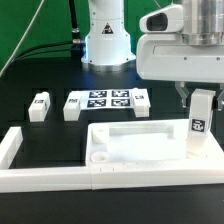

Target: Assemble desk

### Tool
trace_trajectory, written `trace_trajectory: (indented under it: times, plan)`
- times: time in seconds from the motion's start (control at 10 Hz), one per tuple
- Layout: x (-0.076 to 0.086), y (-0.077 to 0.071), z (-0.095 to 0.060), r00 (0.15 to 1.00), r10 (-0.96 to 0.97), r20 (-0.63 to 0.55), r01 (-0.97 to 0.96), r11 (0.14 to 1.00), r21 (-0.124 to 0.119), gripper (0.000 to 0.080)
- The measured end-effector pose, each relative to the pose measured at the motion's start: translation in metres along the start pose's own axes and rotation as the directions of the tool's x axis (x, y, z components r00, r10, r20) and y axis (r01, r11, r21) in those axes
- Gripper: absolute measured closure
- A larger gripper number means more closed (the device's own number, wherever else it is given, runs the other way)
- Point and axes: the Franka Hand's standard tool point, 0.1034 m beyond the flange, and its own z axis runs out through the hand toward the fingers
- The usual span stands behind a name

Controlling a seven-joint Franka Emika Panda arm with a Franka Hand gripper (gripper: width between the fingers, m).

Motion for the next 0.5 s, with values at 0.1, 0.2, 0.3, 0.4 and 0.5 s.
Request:
trace_trajectory:
  times: [0.1,0.2,0.3,0.4,0.5]
  plan:
    - [-0.0008,-0.0006,0.0003,0.983,0.182,0.025,-0.183,0.983,0.015,0.0503]
    - [-0.0017,-0.0021,0.0008,0.921,0.385,0.061,-0.387,0.922,0.025,0.0503]
    - [-0.0022,-0.0039,0.0009,0.853,0.515,0.085,-0.518,0.855,0.028,0.0503]
    - [-0.0026,-0.0050,0.0010,0.812,0.577,0.092,-0.581,0.813,0.027,0.0503]
    - [-0.0031,-0.0052,0.0012,0.825,0.558,0.091,-0.563,0.826,0.029,0.0503]
